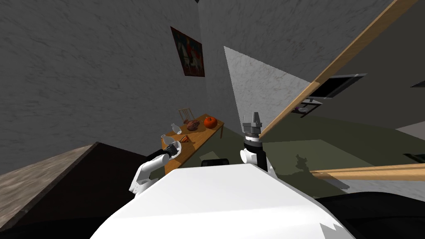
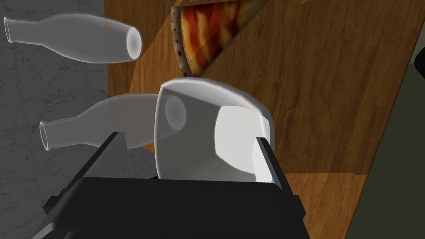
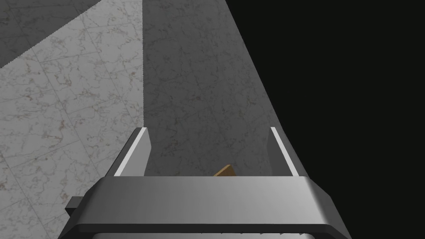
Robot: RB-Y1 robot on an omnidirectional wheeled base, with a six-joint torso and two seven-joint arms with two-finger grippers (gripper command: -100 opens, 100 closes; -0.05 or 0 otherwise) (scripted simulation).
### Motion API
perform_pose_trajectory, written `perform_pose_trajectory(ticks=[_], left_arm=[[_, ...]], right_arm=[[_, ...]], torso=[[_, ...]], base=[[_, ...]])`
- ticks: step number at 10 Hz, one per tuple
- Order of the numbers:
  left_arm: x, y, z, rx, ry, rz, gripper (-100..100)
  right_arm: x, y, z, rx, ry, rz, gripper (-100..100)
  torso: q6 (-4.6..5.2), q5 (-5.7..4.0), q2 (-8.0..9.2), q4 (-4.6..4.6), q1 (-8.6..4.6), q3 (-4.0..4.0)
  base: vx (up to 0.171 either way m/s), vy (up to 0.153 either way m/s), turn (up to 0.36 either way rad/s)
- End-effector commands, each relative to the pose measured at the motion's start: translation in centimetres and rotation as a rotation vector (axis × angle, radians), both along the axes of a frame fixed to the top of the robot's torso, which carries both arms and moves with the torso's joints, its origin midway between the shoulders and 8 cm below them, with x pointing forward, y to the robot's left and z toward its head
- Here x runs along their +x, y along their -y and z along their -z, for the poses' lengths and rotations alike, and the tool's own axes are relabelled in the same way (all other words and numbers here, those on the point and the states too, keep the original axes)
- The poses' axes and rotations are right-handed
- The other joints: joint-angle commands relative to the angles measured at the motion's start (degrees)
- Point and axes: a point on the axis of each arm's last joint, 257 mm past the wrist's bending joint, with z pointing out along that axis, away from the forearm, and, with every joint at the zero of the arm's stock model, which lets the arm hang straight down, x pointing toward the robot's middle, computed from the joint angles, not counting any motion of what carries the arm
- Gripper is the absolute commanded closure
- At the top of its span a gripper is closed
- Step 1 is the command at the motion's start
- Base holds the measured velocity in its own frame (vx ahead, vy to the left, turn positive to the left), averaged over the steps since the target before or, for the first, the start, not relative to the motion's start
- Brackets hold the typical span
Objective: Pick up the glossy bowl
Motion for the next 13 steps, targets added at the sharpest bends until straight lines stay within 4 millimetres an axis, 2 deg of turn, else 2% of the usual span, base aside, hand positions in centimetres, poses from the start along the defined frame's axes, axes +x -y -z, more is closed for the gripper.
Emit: perform_pose_trajectory(ticks=[1, 5, 7, 8, 10, 11, 12, 13], left_arm=[[-1.7, -1.0, 1.4, -0.008, -0.059, -0.031, -100], [-7.3, -3.6, 5.5, -0.038, -0.234, -0.126, -100], [-9.8, -4.1, 7.3, -0.058, -0.303, -0.161, -100], [-11.8, -3.9, 8.9, -0.084, -0.36, -0.184, -100], [-11.4, -4.1, 8.2, -0.08, -0.35, -0.18, -100], [-11.4, -4.1, 8.3, -0.081, -0.353, -0.181, 0], [-11.3, -4.0, 8.9, -0.081, -0.352, -0.179, -100], [-11.2, -4.0, 9.3, -0.08, -0.352, -0.178, -100]], right_arm=[[0.0, 0.0, 0.0, 0.0, 0.0, 0.0, 0], [0.0, 0.0, 0.0, 0.0, 0.0, 0.0, 0], [0.0, 0.0, 0.0, 0.0, 0.0, 0.0, 0], [0.0, 0.0, 0.0, 0.0, 0.0, 0.0, 0], [0.0, 0.0, 0.0, 0.0, 0.0, 0.0, 0], [0.0, 0.0, 0.0, 0.0, 0.0, 0.0, 0], [0.0, 0.0, 0.0, 0.0, 0.0, 0.0, 0], [0.0, 0.0, 0.0, 0.0, 0.0, 0.0, 0]], torso=[[0.0, 0.0, 0.0, 0.0, 0.0, 0.0], [0.0, 0.01, -0.03, -0.01, 0.04, -0.02], [-0.01, 0.02, -0.05, -0.02, 0.09, -0.03], [-0.01, 0.03, -0.07, -0.02, 0.12, -0.04], [-0.01, 0.04, -0.13, -0.03, 0.13, -0.07], [-0.01, 0.01, -0.07, -0.02, 0.05, -0.04], [-0.01, 0.0, -0.03, -0.01, 0.0, -0.02], [-0.01, 0.01, -0.03, -0.01, 0.01, -0.02]], base=[[0.004, 0.004, -0.098], [0.013, 0.014, -0.116], [0.021, 0.031, -0.087], [0.042, 0.049, -0.087], [0.025, 0.027, -0.013], [0.0, 0.0, 0.0], [0.009, 0.011, 0.017], [0.016, 0.018, 0.016]])
